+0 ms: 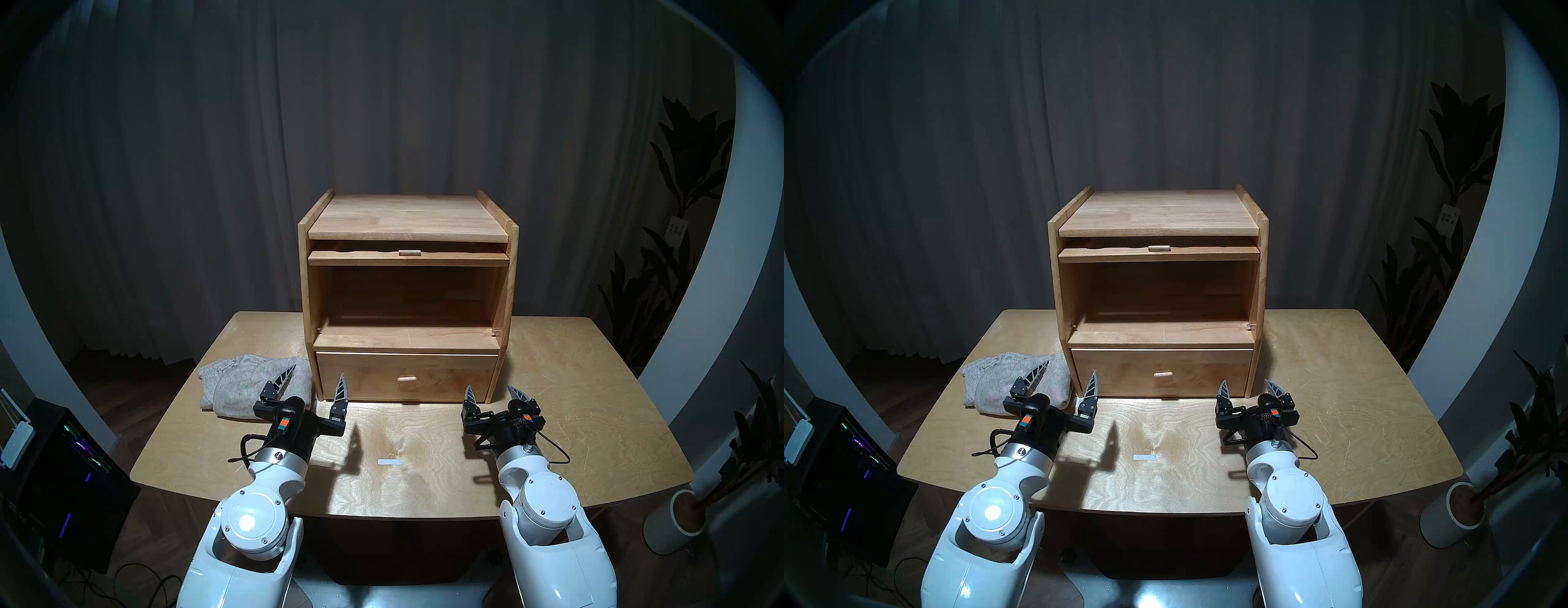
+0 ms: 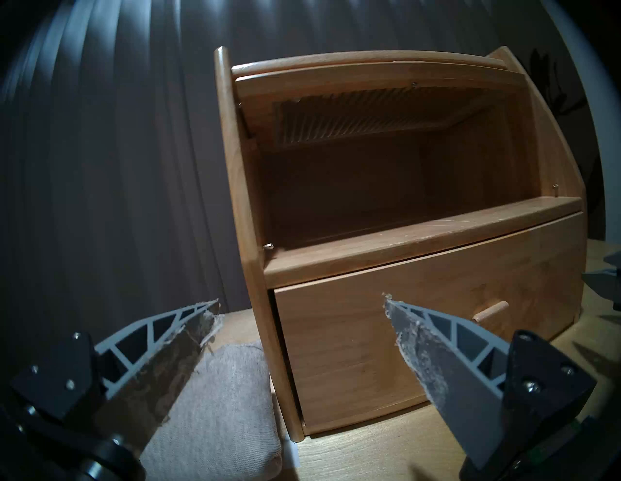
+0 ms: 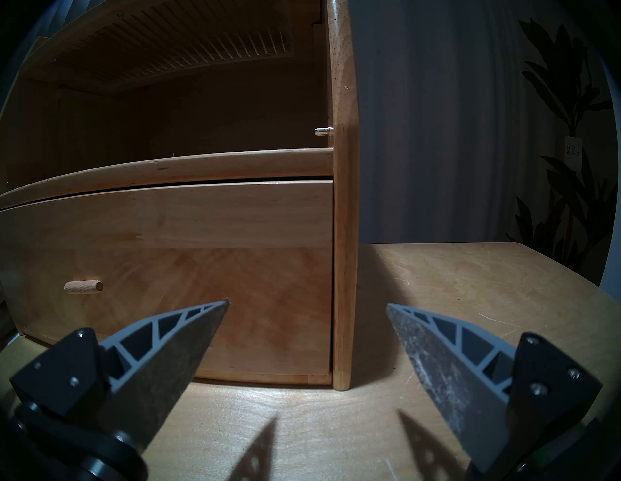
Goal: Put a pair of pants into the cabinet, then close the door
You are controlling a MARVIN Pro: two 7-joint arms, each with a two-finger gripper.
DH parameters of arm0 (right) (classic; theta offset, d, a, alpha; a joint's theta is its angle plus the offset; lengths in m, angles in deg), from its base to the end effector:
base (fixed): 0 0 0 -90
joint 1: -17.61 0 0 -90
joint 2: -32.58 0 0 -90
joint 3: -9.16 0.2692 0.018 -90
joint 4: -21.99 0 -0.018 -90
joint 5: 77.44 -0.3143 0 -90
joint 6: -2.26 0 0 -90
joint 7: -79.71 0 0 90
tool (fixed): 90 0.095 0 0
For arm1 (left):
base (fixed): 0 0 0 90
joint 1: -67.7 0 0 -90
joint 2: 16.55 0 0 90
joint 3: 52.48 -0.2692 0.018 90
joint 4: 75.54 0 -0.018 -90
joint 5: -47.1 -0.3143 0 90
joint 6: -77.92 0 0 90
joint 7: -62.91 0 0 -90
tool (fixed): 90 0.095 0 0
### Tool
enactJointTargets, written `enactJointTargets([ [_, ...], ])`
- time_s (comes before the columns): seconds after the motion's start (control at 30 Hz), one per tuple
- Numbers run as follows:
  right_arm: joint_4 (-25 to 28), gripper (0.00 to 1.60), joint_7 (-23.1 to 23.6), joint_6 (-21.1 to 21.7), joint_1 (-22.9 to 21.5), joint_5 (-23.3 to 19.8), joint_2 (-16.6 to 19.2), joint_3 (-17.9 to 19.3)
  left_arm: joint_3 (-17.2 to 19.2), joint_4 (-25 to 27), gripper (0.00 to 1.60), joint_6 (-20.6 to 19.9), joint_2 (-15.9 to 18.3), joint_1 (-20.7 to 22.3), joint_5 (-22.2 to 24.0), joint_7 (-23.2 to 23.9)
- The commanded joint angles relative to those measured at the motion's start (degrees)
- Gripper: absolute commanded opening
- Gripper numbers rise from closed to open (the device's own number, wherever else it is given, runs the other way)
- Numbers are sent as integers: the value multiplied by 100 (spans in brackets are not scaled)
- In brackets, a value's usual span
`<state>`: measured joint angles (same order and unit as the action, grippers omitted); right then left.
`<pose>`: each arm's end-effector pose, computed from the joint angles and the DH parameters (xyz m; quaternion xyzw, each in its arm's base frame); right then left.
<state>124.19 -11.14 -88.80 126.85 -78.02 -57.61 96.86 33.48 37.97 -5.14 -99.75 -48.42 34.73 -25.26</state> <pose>0.3322 0.0161 -0.3262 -0.7430 0.0006 -0.6691 0.0162 0.3028 -0.0197 -0.2779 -0.6692 0.1603 -0.7243 0.0420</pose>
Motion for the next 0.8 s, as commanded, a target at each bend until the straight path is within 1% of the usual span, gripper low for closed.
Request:
enactJointTargets([
  [0.0,75,160,0,-25,-44,1,-1,2,275,285,160,-80,618,-618,-1003,334],
  [0.07,65,160,0,-26,-48,0,-1,2,489,352,160,-93,833,-814,-1340,404],
  [0.13,57,160,0,-26,-51,0,-1,2,713,386,160,-94,898,-834,-1631,453],
  [0.17,54,160,0,-27,-53,0,-1,2,811,421,160,-109,1041,-896,-1821,498],
  [0.2,51,160,0,-28,-55,0,-1,2,906,427,160,-123,1053,-917,-1949,536],
  [0.23,49,160,0,-29,-57,1,-1,2,1012,467,160,-142,1199,-991,-2181,599],
  [0.27,45,160,0,-29,-58,0,-1,2,1101,430,160,-163,1088,-973,-2263,628],
  [0.3,46,160,0,-30,-59,1,-1,2,1192,457,160,-189,1275,-1033,-2437,669],
  [0.33,46,160,0,-31,-61,1,-1,2,1293,484,160,-210,1303,-1054,-2566,718],
  [0.37,46,160,0,-33,-63,1,-1,2,1504,542,160,-242,1389,-1100,-2926,834],
  [0.4,46,160,0,-33,-63,1,-1,2,1504,542,160,-242,1389,-1100,-2926,834],
  [0.43,47,160,0,-34,-63,1,-1,2,1587,576,160,-251,1513,-1133,-3109,896],
  [0.47,46,160,0,-34,-64,1,-1,2,1656,582,160,-232,1532,-1123,-3274,944],
  [0.5,50,160,0,-36,-63,1,-1,2,1728,632,160,-240,1648,-1162,-3504,1028],
  [0.53,53,160,0,-37,-63,1,-1,2,1785,664,160,-221,1668,-1173,-3688,1131],
  [0.57,55,160,0,-38,-63,1,-1,2,1886,706,160,-177,1720,-1197,-4053,1316],
  [0.6,59,160,0,-39,-62,1,-1,2,1920,737,160,-168,1859,-1222,-4214,1412],
  [0.63,59,160,0,-39,-62,1,-1,2,1920,737,160,-168,1859,-1222,-4214,1412],
  [0.67,61,160,0,-39,-61,1,-1,2,1971,787,160,-145,1974,-1222,-4409,1556],
  [0.7,62,160,0,-39,-61,1,-1,2,2027,827,160,-128,1969,-1198,-4564,1664],
  [0.73,61,160,0,-39,-62,1,-1,2,2066,860,160,-133,2119,-1191,-4699,1820],
  [0.77,63,160,0,-40,-61,1,-1,2,2114,910,160,-121,2119,-1169,-4847,1971],
])
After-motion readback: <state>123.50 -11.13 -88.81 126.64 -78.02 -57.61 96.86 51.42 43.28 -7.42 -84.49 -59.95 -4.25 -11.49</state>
